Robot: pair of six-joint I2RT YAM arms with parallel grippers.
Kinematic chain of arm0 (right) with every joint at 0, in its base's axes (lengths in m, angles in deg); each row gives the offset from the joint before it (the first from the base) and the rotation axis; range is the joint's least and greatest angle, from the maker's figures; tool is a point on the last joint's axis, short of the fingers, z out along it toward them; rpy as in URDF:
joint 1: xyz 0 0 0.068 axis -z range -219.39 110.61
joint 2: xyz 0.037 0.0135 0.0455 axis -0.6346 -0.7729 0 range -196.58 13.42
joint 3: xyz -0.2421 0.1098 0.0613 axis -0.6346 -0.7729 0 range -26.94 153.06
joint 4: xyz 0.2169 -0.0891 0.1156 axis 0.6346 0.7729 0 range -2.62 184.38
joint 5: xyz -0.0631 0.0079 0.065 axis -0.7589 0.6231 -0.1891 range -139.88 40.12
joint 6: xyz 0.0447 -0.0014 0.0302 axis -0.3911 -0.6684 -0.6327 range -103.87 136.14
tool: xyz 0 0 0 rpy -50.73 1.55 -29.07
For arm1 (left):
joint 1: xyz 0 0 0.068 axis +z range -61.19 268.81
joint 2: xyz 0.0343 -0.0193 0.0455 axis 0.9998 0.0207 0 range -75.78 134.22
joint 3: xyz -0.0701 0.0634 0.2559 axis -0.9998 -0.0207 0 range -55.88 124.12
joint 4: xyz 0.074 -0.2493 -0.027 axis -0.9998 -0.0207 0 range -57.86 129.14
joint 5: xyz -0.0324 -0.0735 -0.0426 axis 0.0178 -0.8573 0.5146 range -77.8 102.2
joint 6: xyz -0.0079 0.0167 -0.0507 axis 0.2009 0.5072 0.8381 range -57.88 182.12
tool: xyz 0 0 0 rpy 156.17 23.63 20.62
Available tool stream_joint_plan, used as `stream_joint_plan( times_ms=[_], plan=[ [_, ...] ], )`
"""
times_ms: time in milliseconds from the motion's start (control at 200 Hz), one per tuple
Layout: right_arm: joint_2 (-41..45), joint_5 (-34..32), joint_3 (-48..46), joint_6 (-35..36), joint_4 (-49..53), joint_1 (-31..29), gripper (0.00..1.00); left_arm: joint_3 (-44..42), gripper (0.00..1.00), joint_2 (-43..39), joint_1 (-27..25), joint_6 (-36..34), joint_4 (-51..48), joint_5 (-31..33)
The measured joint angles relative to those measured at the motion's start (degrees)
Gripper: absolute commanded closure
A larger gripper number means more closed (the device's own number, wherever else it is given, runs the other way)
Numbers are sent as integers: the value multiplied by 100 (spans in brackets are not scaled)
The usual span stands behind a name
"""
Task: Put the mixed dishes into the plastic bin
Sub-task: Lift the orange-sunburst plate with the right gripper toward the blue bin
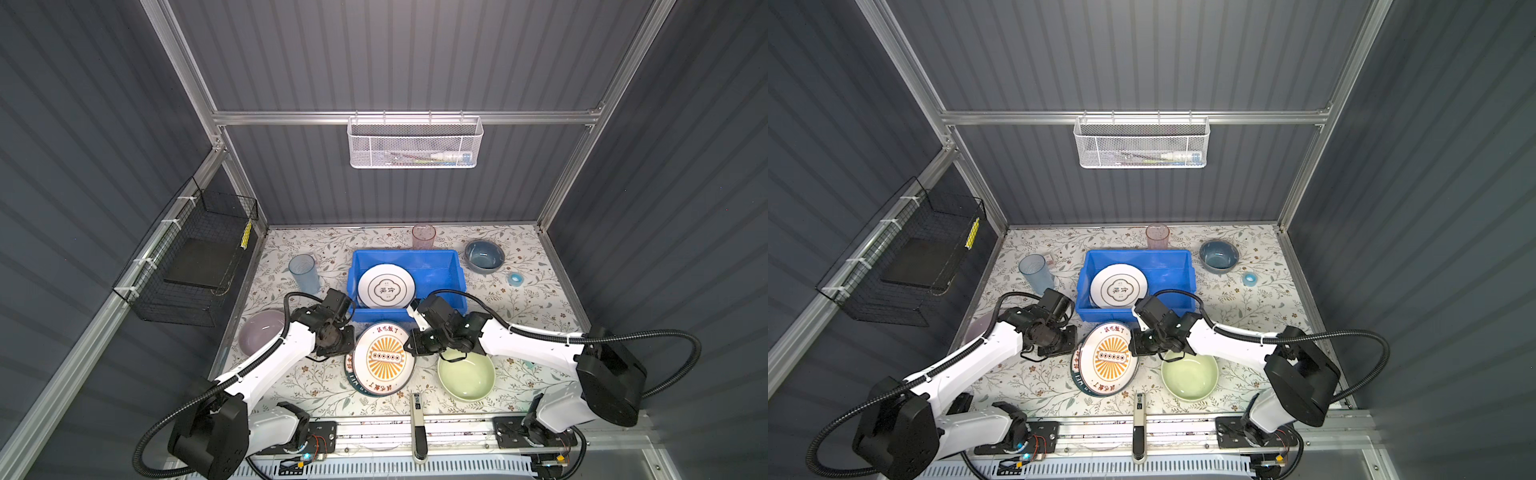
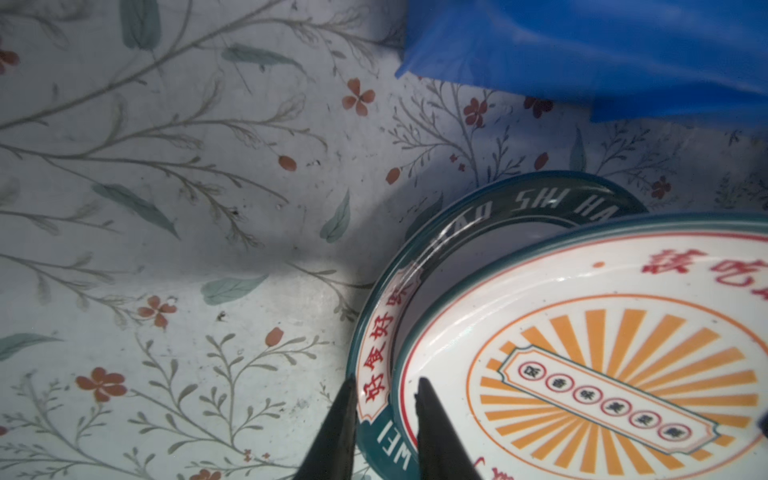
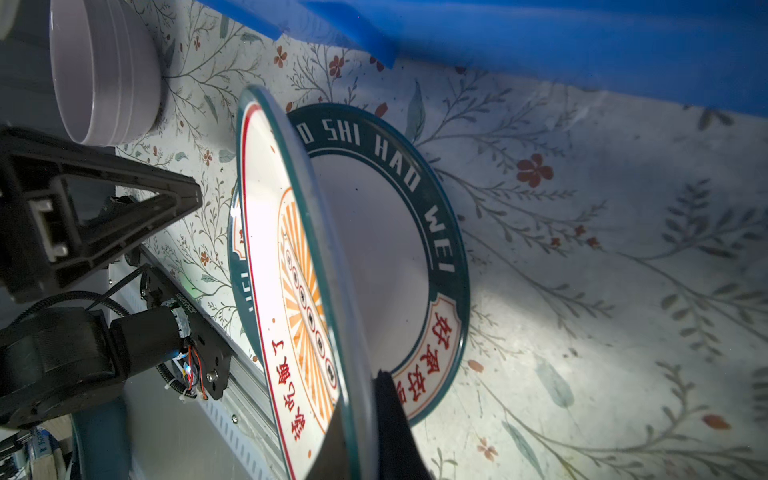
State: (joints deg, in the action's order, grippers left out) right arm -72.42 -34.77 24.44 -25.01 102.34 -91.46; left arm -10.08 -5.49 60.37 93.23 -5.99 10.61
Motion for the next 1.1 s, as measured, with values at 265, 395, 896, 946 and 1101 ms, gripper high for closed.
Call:
stream_joint_plan(
  times_ms=[265, 395, 896, 946, 1101],
  plan=[
    [63, 35, 221, 372, 297, 55, 97, 590, 55, 15, 275, -315, -330, 232],
    [63, 146, 490, 544, 361, 160, 97, 890, 56, 83, 634, -468, -352, 210],
    [63, -66, 1718, 1060, 1130, 815, 98, 2050, 66, 1351, 905, -931, 101, 140],
    [63, -170, 1829, 1082, 1231, 931, 99, 2103, 66, 1471, 907, -966, 146, 120],
    [63, -433, 2052, 1174, 1436, 1248, 100, 2337, 68, 1812, 933, -1084, 221, 96]
  ],
)
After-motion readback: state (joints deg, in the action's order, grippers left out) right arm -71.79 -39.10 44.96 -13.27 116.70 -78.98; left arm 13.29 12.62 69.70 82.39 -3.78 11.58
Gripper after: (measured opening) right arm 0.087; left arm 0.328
